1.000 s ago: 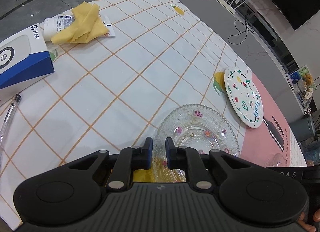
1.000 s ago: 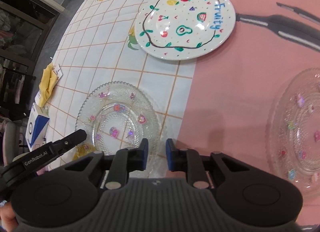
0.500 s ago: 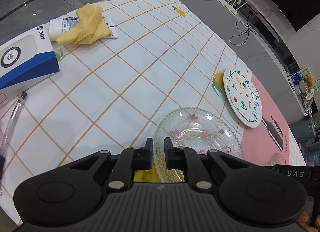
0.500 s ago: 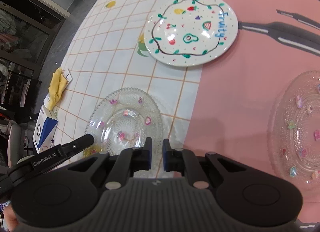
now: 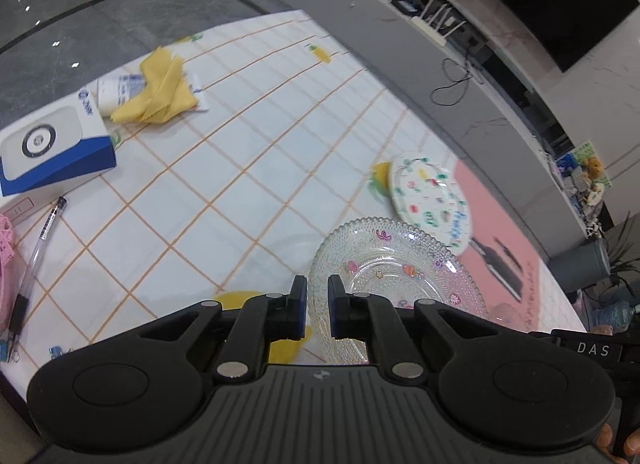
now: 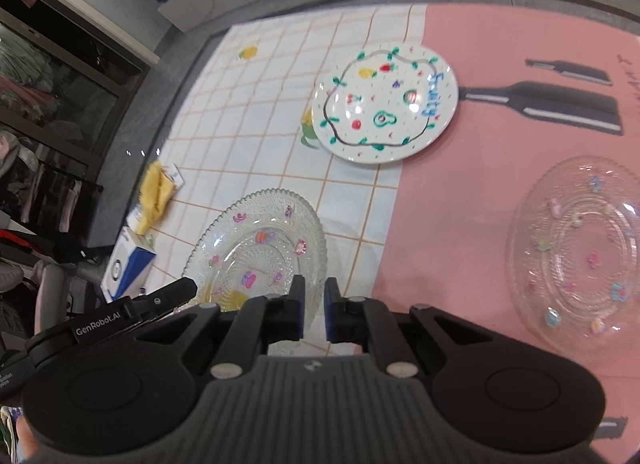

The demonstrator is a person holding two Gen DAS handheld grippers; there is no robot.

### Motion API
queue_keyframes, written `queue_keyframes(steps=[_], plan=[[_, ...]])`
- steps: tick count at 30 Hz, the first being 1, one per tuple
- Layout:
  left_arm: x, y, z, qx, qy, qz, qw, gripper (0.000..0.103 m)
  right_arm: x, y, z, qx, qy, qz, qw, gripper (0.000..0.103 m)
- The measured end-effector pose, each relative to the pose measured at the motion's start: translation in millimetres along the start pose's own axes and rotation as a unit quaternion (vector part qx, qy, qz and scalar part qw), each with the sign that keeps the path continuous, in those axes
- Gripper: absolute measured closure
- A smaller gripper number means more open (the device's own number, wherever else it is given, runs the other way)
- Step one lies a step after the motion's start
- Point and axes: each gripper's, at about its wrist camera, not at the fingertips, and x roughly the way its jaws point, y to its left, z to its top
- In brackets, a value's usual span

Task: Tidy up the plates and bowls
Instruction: 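Lift the glass plate with both tools and carry it toward the other glass plate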

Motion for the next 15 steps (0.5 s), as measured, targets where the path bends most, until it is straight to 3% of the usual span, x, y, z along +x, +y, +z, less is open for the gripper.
queue_keyframes(steps=[15], plan=[[-58,-102,-59,0.081,-0.008,-0.073,0.994,0.094,-140,-56,-72,0.056,-0.111,0.009,0.992,0.096]])
